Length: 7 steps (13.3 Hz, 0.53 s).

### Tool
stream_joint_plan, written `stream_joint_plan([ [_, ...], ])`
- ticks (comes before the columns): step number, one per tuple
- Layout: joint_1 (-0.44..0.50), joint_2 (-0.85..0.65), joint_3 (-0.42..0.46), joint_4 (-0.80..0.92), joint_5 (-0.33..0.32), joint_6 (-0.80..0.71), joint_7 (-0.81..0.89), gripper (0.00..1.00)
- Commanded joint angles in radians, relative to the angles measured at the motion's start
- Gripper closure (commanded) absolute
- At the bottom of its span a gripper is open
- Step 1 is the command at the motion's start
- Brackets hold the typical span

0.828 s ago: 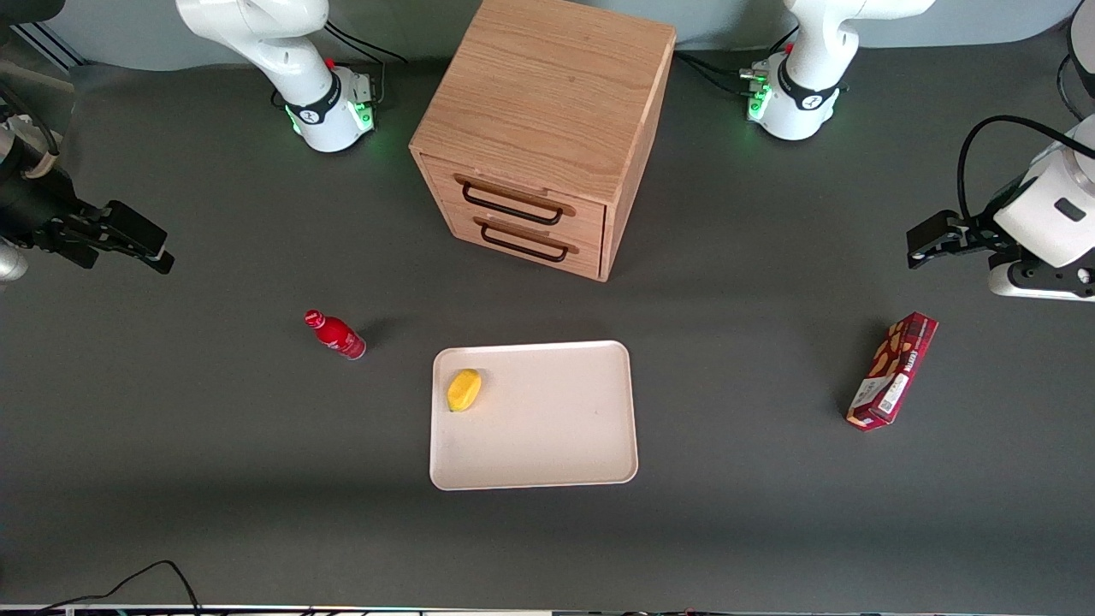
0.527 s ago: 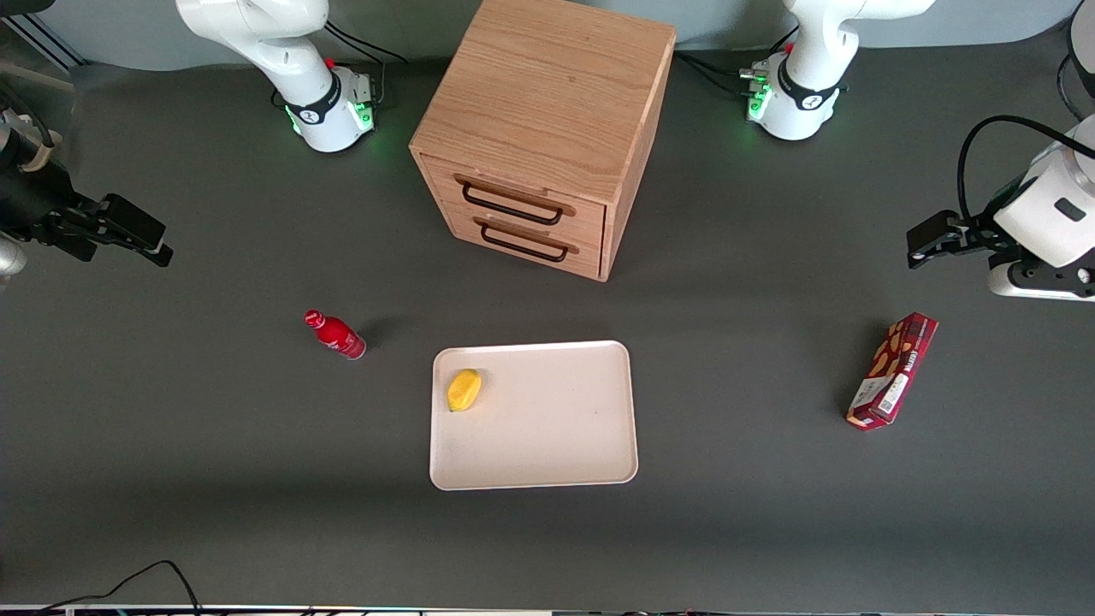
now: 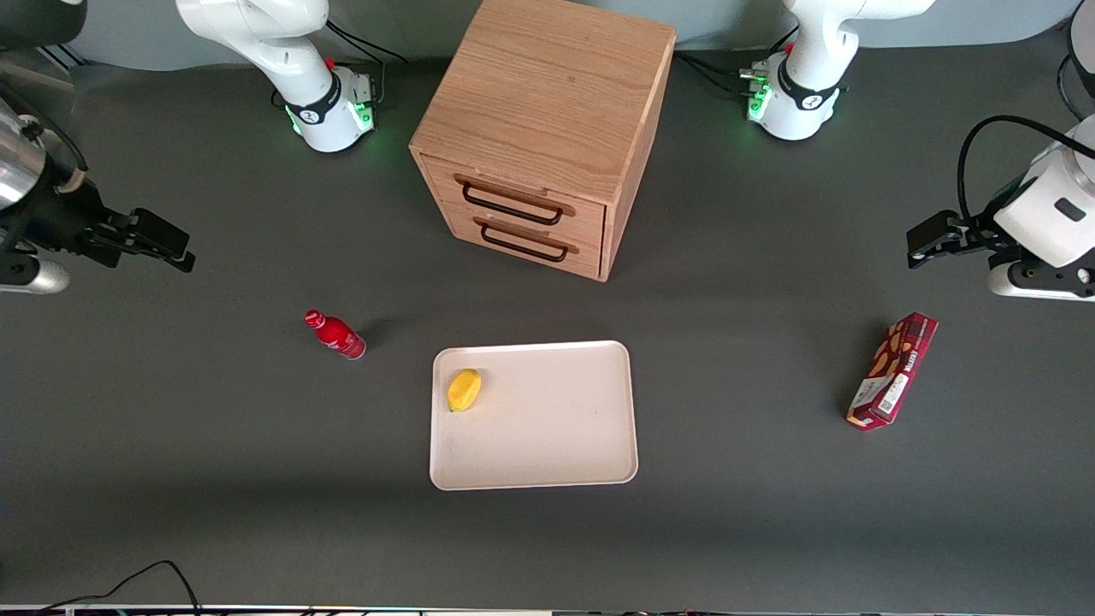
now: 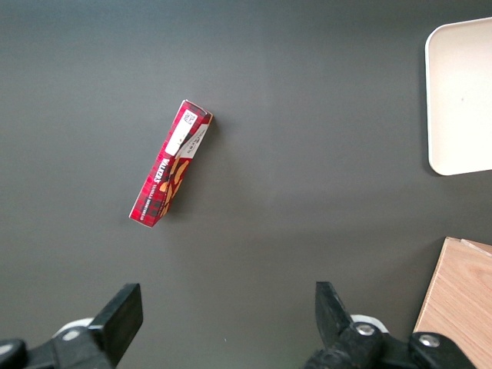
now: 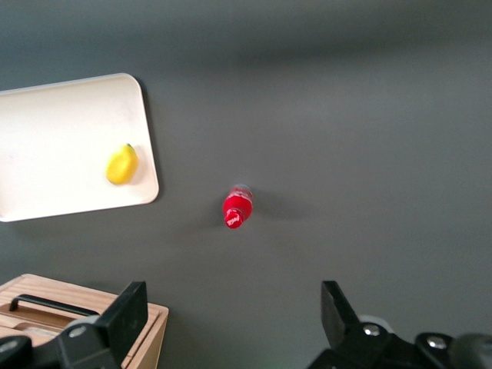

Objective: Place coke bottle on tray
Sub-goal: 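Move the right gripper toward the red Coca-Cola bottle lying on the table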

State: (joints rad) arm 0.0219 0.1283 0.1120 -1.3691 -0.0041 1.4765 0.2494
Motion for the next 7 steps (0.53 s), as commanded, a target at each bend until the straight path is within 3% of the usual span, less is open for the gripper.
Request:
stream_joint_plan([
  [1,-0.002,-0.029,0.003,-0.149,0.042,0.114,0.021,0.0],
  [7,0.004,-0.032,0.032,-0.557,0.061,0.541,0.021,0.0],
])
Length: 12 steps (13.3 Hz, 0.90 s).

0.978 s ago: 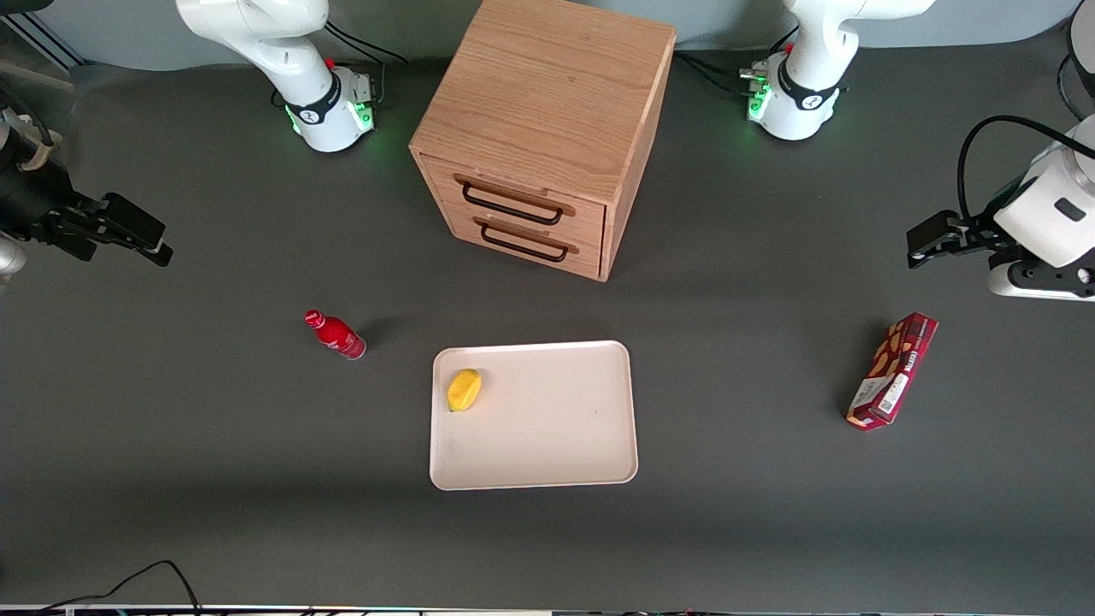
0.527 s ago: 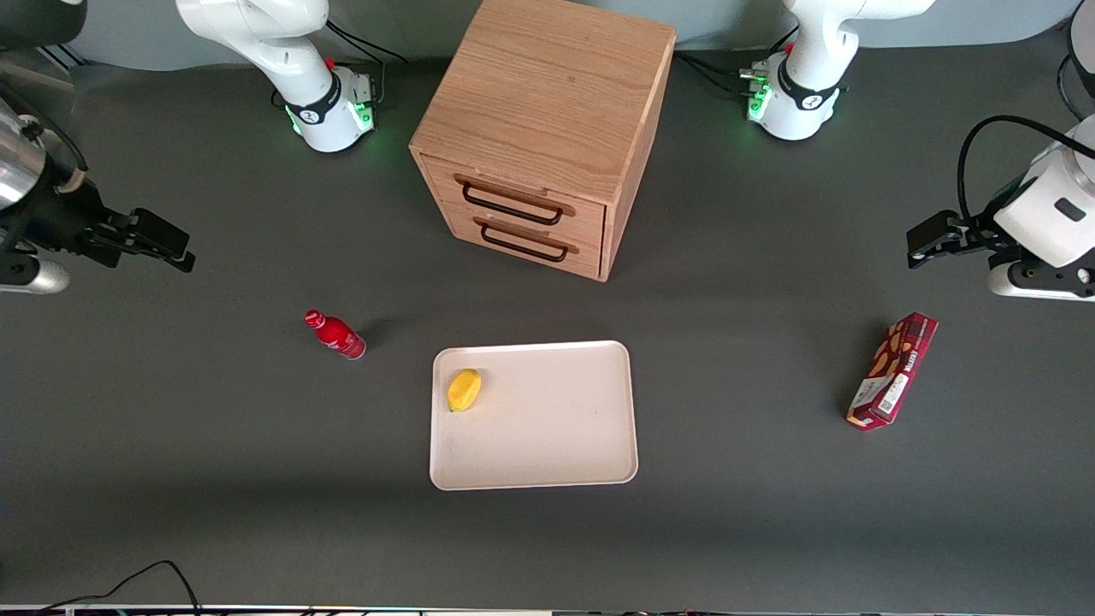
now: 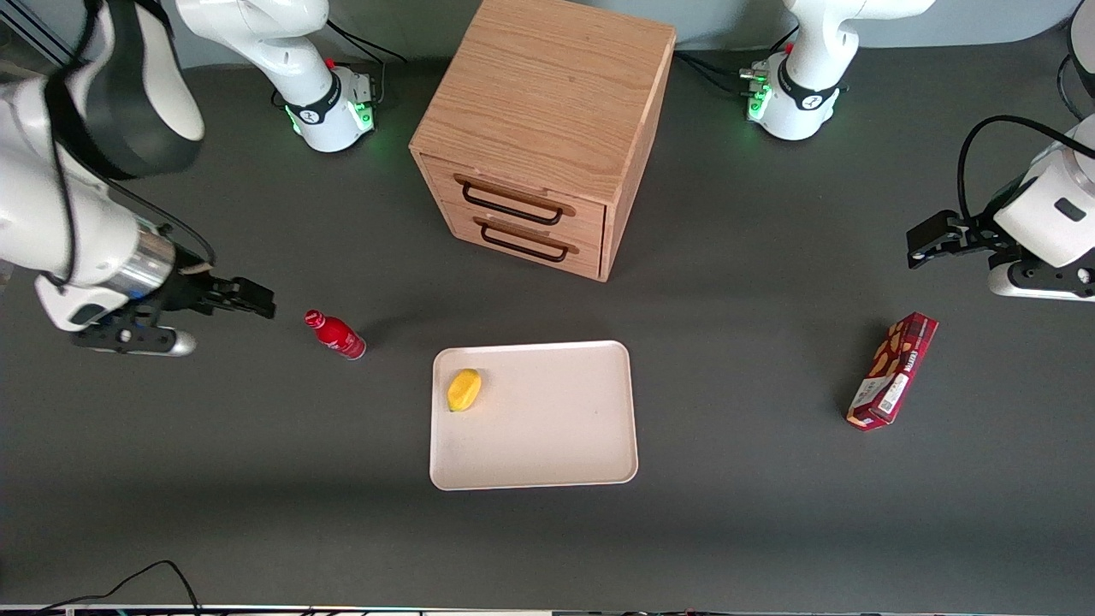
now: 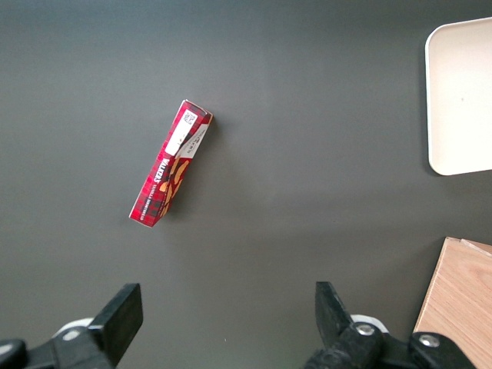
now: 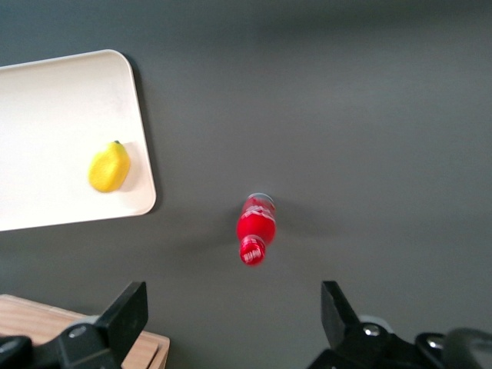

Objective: Place coke bottle on tray
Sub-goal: 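Lower the open right gripper around the bottle's neck and close it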

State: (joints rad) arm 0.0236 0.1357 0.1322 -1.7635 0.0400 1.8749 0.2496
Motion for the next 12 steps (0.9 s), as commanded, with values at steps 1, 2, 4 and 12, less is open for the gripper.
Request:
stream_joint_plan([
  [1,0.001,-0.028,0.02,-0.21,0.018,0.201,0.02,0.0],
  [2,0.002,-0.018,0.02,-0.246,0.024,0.251,0.019,0.0],
  [4,0.003,0.004,0.02,-0.307,0.031,0.338,0.02,0.0],
  [12,0.003,0.041,0.02,-0.352,0.058,0.377,0.019,0.47],
])
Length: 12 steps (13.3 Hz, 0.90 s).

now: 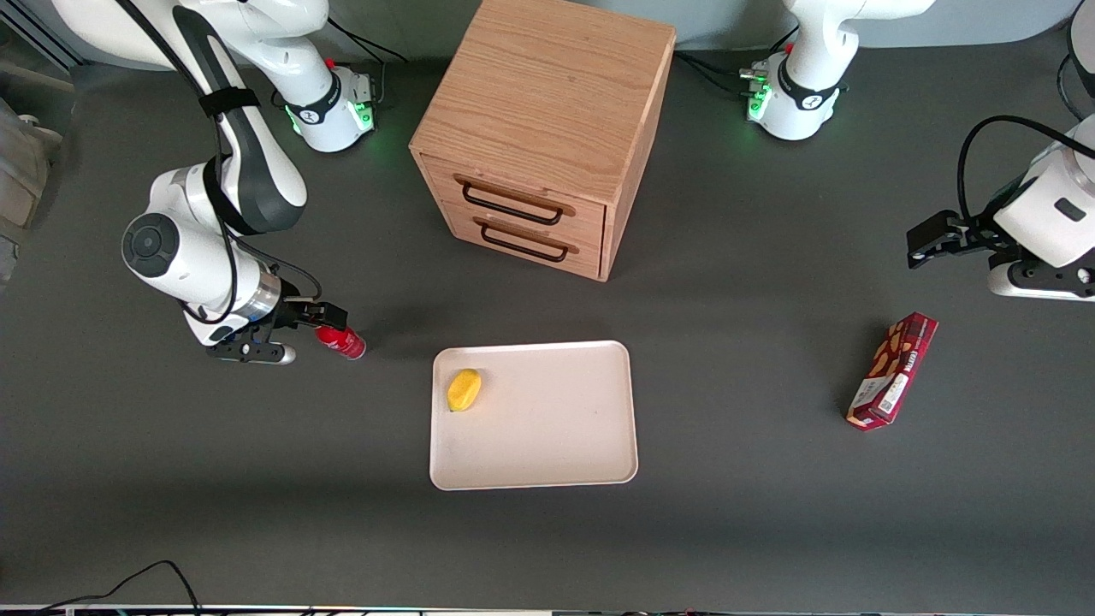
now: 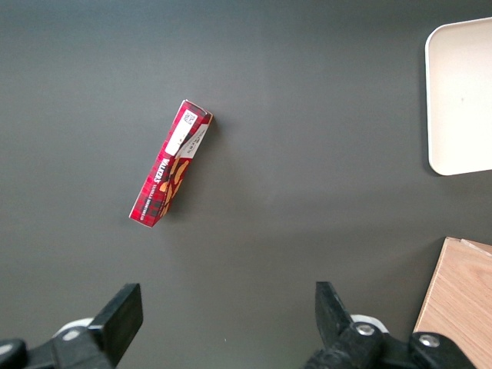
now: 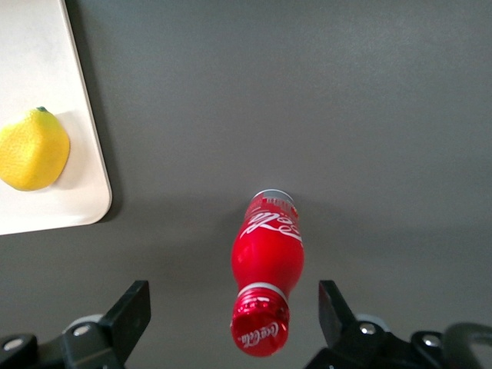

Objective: Place coke bottle on tray
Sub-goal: 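Lower the open right gripper around the bottle's neck and close it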

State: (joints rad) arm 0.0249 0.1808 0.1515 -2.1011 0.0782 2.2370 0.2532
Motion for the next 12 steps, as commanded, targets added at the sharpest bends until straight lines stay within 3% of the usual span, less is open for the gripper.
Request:
stream_joint_plan([
  [1,0.003,-0.004,0.0,-0.014,0.02,0.015,0.015,0.74],
  [2,0.004,-0.004,0.002,-0.014,0.02,0.015,0.015,0.96],
  [3,0.004,-0.004,0.002,-0.014,0.02,0.015,0.015,1.0],
  [7,0.009,-0.018,0.014,0.036,0.02,-0.014,0.014,1.0],
  [12,0.009,0.003,0.014,0.39,0.006,-0.31,0.015,1.0],
])
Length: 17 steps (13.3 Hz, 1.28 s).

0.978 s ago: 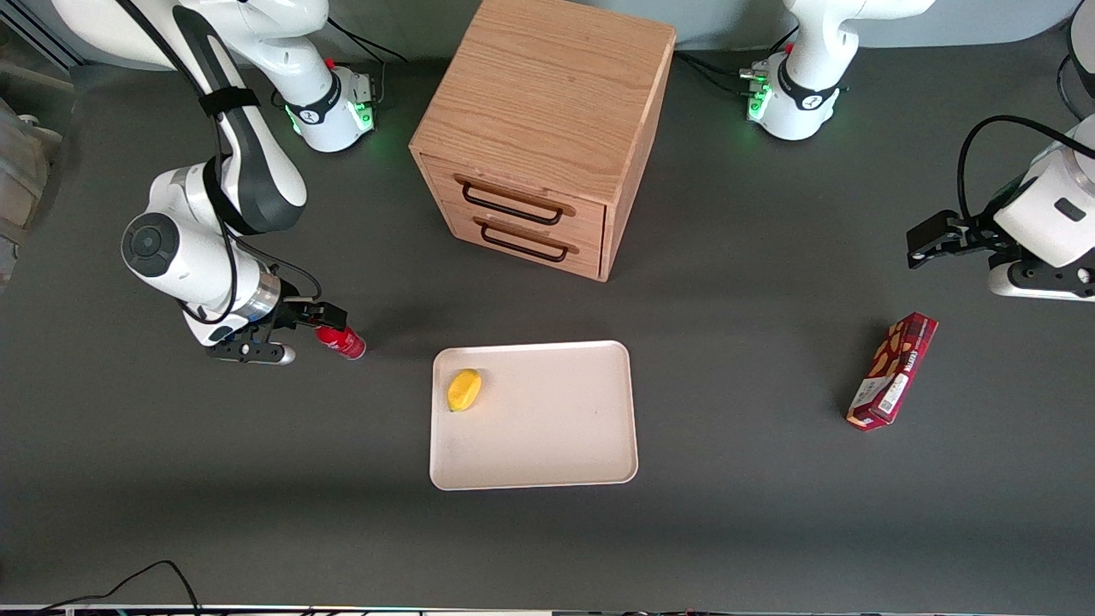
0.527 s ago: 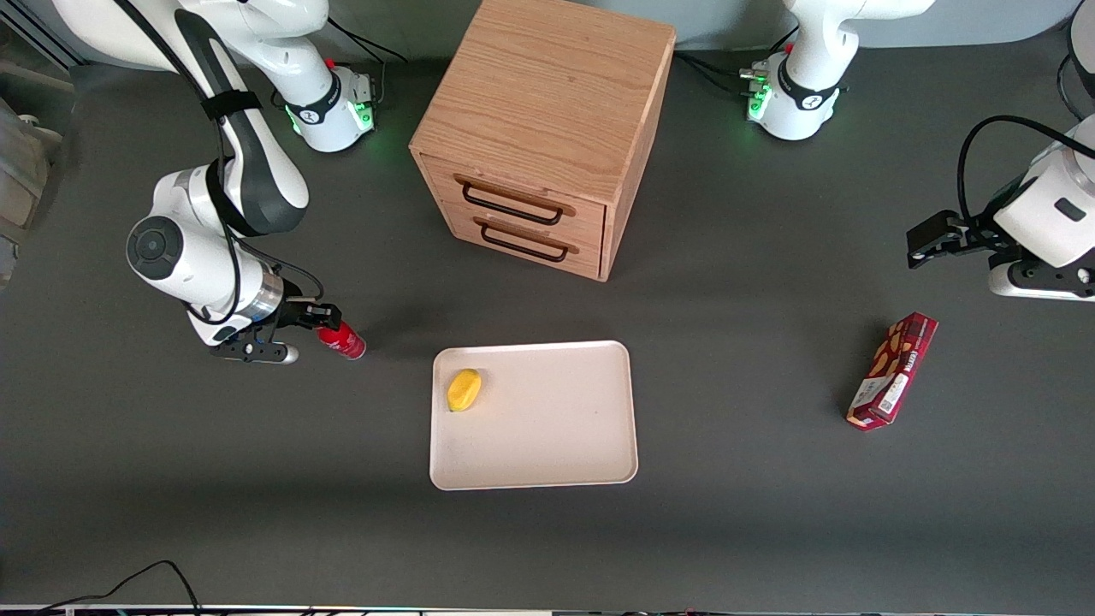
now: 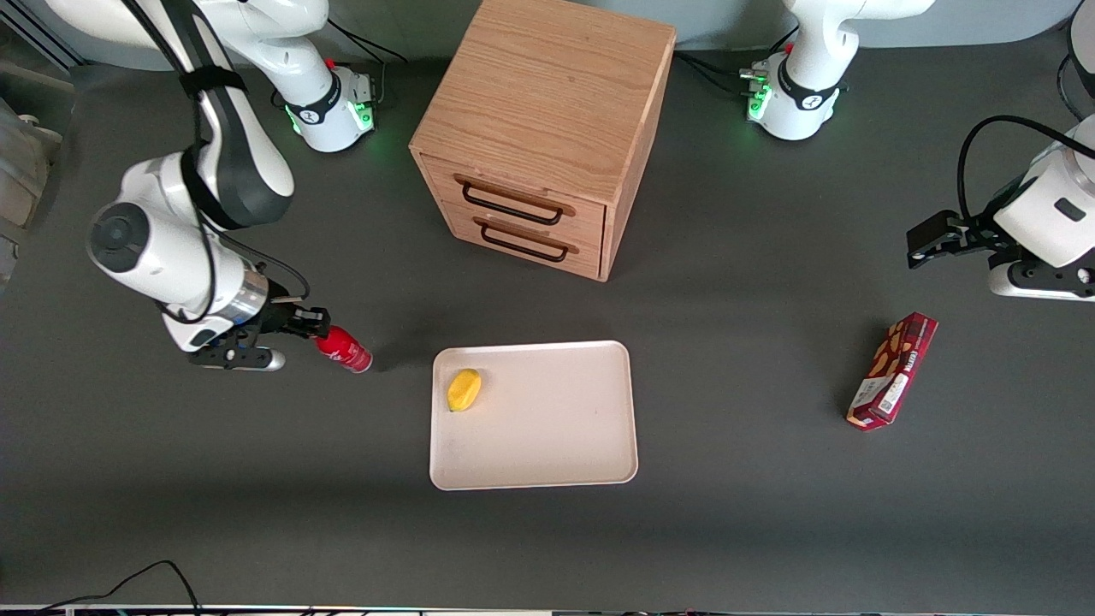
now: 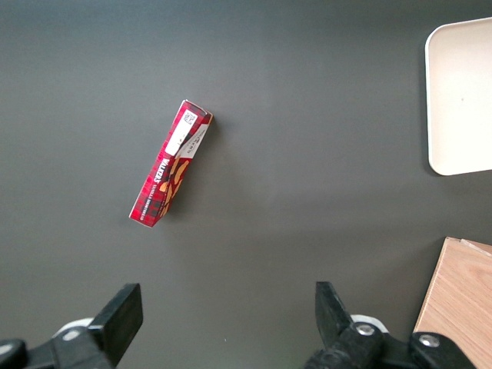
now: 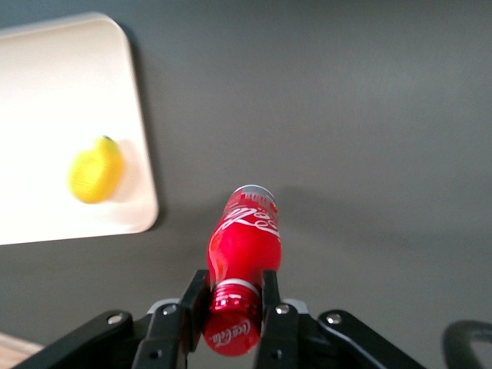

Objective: Place coke bottle on tray
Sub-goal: 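Carry the held bottle with the right gripper over the white tray, then lower the bottle onto the tray beside the lemon and open the right gripper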

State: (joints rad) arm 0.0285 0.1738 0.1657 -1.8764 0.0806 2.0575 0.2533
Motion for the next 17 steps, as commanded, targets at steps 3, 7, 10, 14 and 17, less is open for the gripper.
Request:
stream_joint_plan([
  [3,0.062,0.091,0.0,0.412,-0.053,-0.276,0.084,1.0],
  [7,0.192,0.312,-0.012,0.733,-0.108,-0.395,0.25,1.0],
  [10,0.224,0.462,-0.014,0.853,-0.108,-0.341,0.29,1.0],
  [14,0.269,0.579,-0.044,0.866,-0.108,-0.15,0.304,1.0],
  [17,0.294,0.636,-0.063,0.864,-0.107,-0.057,0.325,1.0],
])
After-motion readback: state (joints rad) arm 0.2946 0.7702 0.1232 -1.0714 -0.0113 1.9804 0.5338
